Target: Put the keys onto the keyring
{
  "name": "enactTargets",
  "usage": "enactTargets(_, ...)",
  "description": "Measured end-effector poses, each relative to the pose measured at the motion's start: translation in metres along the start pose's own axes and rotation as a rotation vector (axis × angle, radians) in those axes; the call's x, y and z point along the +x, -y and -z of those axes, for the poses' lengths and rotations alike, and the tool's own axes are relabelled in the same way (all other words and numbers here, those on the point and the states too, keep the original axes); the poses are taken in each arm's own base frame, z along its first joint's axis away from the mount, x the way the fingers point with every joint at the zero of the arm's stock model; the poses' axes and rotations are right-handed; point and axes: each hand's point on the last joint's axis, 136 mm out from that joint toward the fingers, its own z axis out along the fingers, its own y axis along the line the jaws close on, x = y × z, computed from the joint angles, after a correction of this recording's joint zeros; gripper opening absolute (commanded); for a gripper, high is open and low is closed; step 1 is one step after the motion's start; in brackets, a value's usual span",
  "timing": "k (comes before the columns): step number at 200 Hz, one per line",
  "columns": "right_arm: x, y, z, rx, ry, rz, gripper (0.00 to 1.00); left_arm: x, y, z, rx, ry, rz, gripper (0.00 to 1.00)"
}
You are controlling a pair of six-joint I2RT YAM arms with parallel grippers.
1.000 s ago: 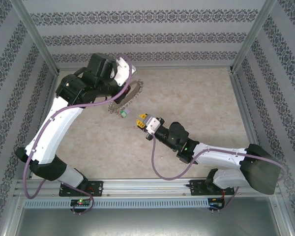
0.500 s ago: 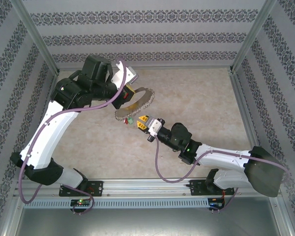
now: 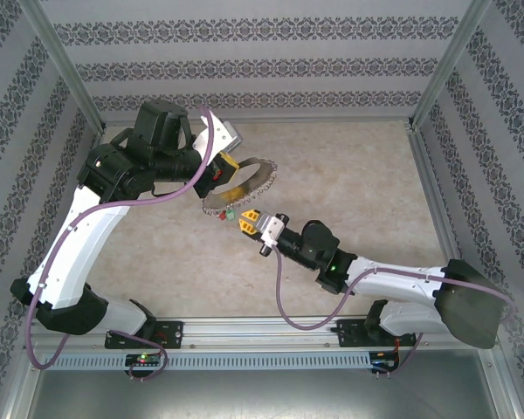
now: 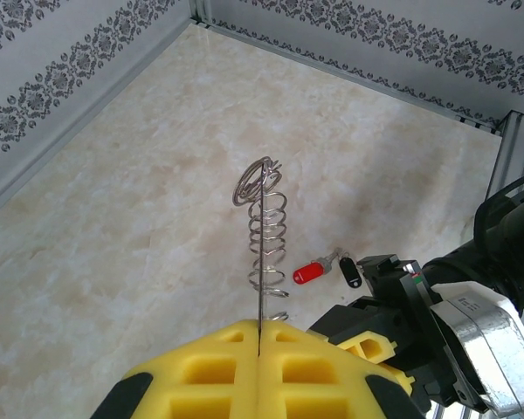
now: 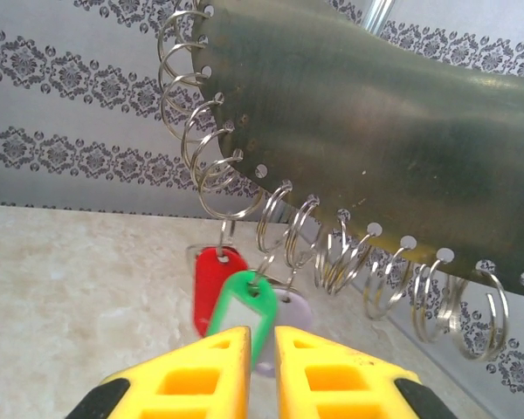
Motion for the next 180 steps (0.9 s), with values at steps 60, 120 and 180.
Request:
enactTargets(60, -0.001, 0.003, -0.009, 0.016, 0.000, 0.012, 0.17, 0.000, 0.001, 0.000, 0.005, -0.001, -0.004, 0.00)
enactTargets(120, 0.002, 0.004, -0.010, 0.025, -0.010, 0.009, 0.17, 0.003, 0.001, -0.002, 0.008, -0.008, -0.001, 0.00)
enactTargets(180, -0.007, 0.010, -0.013, 0.045, 0.014, 0.008, 0.17, 0.004, 0.001, -0.003, 0.010, -0.011, 0.000, 0.00)
